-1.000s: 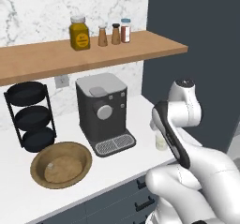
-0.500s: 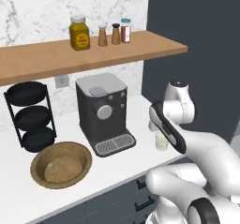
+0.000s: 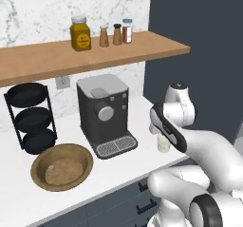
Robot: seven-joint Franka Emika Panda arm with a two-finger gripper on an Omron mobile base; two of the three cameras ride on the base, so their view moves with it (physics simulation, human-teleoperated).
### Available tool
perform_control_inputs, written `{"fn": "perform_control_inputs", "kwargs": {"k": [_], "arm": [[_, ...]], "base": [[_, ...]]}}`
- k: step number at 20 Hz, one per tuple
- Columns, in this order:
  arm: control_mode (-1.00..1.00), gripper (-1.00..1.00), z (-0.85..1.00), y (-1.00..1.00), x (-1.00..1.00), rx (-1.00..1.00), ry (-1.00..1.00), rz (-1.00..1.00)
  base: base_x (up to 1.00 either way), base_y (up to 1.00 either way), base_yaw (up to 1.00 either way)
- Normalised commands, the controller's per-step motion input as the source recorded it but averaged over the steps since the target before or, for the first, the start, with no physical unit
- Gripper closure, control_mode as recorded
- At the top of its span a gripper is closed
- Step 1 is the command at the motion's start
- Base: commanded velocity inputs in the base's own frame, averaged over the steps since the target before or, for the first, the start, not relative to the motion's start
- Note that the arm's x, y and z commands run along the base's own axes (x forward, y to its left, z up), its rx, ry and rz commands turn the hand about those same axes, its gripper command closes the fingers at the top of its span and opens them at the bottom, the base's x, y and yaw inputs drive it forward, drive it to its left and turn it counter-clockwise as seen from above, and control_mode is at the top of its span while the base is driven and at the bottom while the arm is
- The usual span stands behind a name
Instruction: Grab a lemon wedge from the fridge and one ice cube from the ice bowl, and put them in the glass of lemonade.
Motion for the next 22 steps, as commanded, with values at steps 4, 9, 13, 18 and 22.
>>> {"fn": "perform_control_inputs", "kwargs": {"k": [4, 9, 13, 18, 22], "arm": [[-1.0, 1.0, 0.0, -0.01, 0.03, 0.0, 0.0, 0.0], [-1.0, 1.0, 0.0, -0.06, 0.19, 0.01, -0.04, -0.07], [-1.0, 1.0, -0.02, -0.01, 0.04, 0.01, 0.0, -0.01], [-1.0, 1.0, -0.03, -0.13, 0.0, 0.0, 0.0, 0.0], [-1.0, 1.0, 0.0, -0.02, 0.01, 0.0, 0.0, 0.0]], "base": [[0.0, 0.0, 0.0], [0.0, 0.0, 0.0], [0.0, 0.0, 0.0], [0.0, 0.0, 0.0], [0.0, 0.0, 0.0]]}}
